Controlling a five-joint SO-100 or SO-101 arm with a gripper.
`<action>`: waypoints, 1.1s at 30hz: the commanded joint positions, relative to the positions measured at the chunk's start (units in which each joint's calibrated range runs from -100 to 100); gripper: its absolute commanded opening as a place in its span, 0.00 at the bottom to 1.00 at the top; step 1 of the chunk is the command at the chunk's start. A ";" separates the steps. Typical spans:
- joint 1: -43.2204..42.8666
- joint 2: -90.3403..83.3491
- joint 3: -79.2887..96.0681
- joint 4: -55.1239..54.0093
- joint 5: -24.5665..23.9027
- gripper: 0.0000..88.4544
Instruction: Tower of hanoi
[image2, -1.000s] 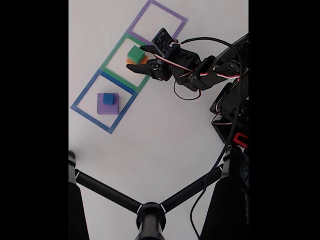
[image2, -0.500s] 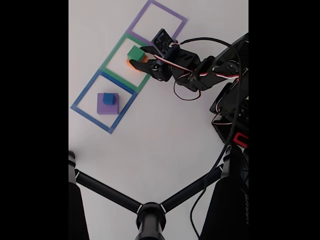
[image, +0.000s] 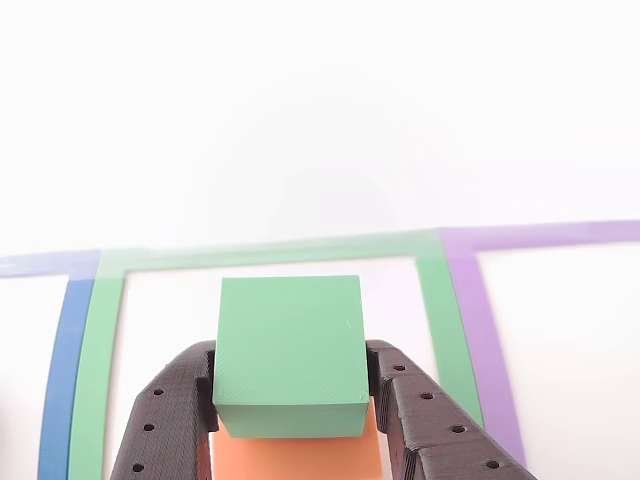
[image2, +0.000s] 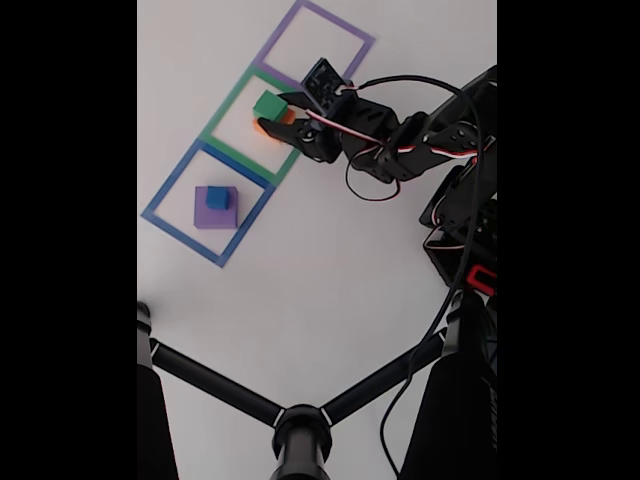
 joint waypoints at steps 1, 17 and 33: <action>-0.87 -1.48 -2.25 -0.37 0.59 0.10; -0.20 -31.68 -14.15 46.11 0.59 0.09; 8.53 -36.44 -71.25 118.17 0.59 0.07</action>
